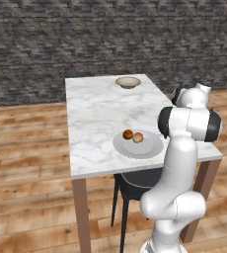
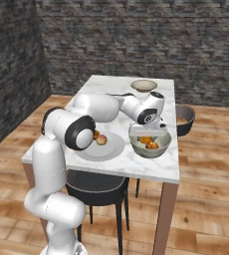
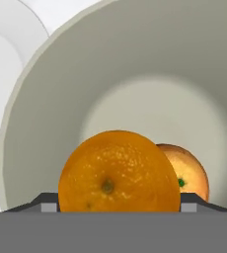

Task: Take the fruits from the plate on the dining counter and place two fruits in each bowl.

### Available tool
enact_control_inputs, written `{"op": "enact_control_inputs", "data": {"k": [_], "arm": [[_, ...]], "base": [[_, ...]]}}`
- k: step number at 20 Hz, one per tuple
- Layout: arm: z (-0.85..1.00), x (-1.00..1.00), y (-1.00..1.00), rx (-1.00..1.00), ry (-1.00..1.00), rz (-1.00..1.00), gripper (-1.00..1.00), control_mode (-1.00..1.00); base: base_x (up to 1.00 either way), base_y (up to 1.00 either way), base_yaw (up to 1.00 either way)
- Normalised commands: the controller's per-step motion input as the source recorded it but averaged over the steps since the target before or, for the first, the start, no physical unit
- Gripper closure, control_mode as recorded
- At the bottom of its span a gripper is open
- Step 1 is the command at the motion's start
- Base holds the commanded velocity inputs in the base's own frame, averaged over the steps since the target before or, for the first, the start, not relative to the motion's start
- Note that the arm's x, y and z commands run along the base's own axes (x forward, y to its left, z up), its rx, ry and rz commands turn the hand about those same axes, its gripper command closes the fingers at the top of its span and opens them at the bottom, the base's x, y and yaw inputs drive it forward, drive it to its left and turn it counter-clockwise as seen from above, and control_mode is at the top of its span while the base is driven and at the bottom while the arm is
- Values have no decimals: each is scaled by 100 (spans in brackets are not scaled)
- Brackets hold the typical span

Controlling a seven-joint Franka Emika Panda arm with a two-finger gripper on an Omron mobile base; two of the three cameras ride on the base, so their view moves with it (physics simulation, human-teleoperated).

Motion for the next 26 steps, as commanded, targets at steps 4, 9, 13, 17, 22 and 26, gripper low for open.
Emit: {"op": "enact_control_inputs", "data": {"k": [4, 9, 13, 17, 22, 26], "arm": [[0, 0, 0, 0, 0, 0, -100, -100], [2, 0, 0, 0, 0, 0, -100, -100], [8, 0, 0, -2, 0, 0, -100, -100], [30, -9, 0, -3, -2, 0, -100, -100], [94, -21, 33, -1, -7, -4, -100, -100], [75, -34, 93, 0, 0, -8, -100, -100]], "base": [[0, 0, 0], [0, 0, 0], [0, 0, 0], [0, 0, 0], [0, 0, 0], [0, 0, 0]]}}
